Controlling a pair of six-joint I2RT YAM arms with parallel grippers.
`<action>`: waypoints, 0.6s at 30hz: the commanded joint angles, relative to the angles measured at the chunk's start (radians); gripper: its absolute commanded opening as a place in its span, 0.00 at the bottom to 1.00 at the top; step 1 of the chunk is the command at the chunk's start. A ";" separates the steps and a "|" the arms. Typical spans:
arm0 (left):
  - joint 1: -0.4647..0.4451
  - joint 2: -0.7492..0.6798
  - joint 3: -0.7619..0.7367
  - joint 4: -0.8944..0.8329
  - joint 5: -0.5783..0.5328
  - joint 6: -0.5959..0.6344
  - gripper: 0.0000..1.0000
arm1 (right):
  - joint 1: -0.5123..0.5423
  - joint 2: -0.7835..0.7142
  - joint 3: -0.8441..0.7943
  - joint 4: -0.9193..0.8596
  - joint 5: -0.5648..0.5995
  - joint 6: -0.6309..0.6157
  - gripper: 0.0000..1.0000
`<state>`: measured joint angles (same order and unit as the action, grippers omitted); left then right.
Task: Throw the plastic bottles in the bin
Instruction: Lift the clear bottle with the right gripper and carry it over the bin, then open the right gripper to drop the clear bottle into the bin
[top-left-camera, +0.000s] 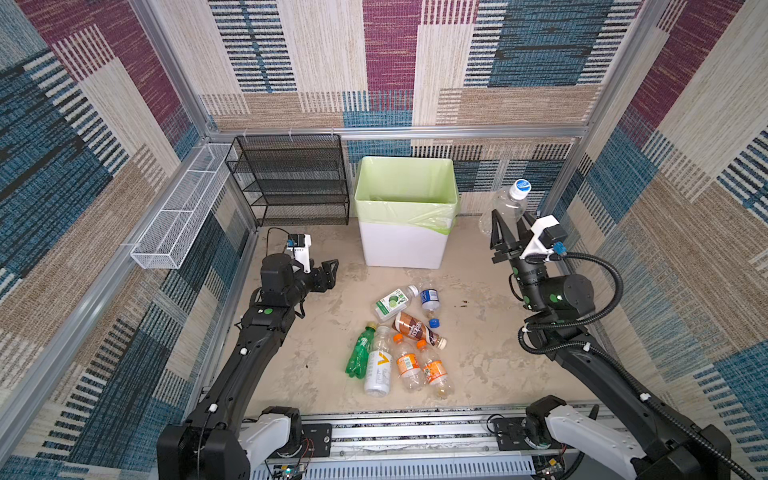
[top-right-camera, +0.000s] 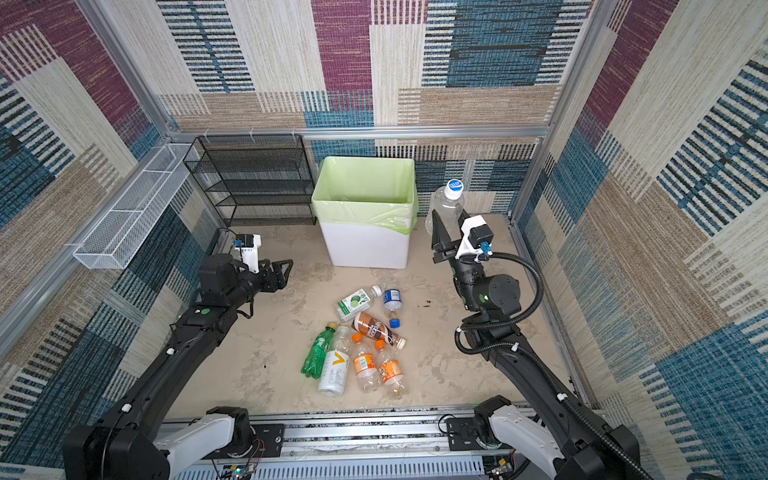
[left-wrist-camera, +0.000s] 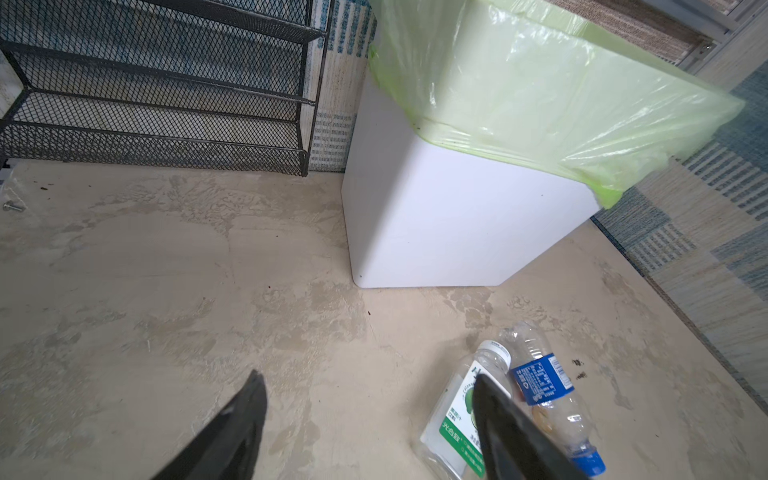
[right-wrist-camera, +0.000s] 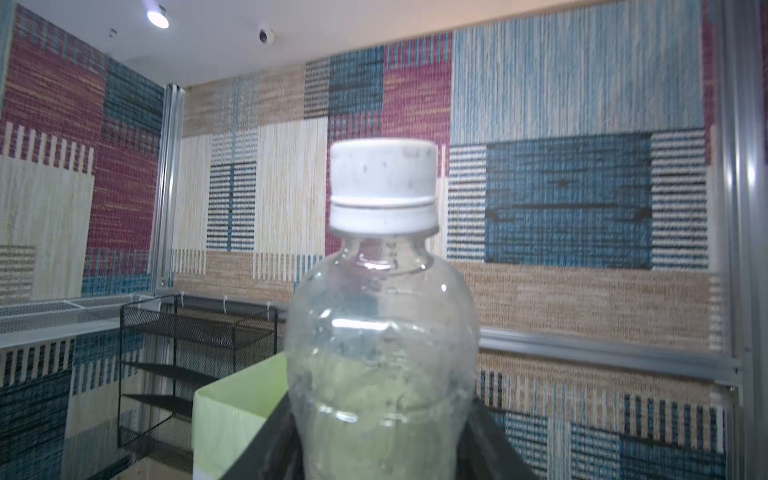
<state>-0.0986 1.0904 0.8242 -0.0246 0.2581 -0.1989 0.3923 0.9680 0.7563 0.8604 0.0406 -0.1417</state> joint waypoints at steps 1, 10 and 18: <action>-0.004 -0.023 -0.010 -0.007 -0.027 -0.004 0.78 | 0.000 -0.002 -0.018 0.352 -0.021 -0.052 0.49; -0.037 -0.086 -0.034 -0.082 -0.065 -0.002 0.79 | -0.001 0.366 0.509 -0.111 -0.062 0.081 0.54; -0.079 -0.136 -0.029 -0.231 -0.131 0.006 0.83 | -0.003 0.870 1.383 -0.997 -0.177 0.125 0.99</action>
<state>-0.1699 0.9691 0.7948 -0.1837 0.1585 -0.2016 0.3904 1.8076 2.0724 0.1764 -0.0872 -0.0467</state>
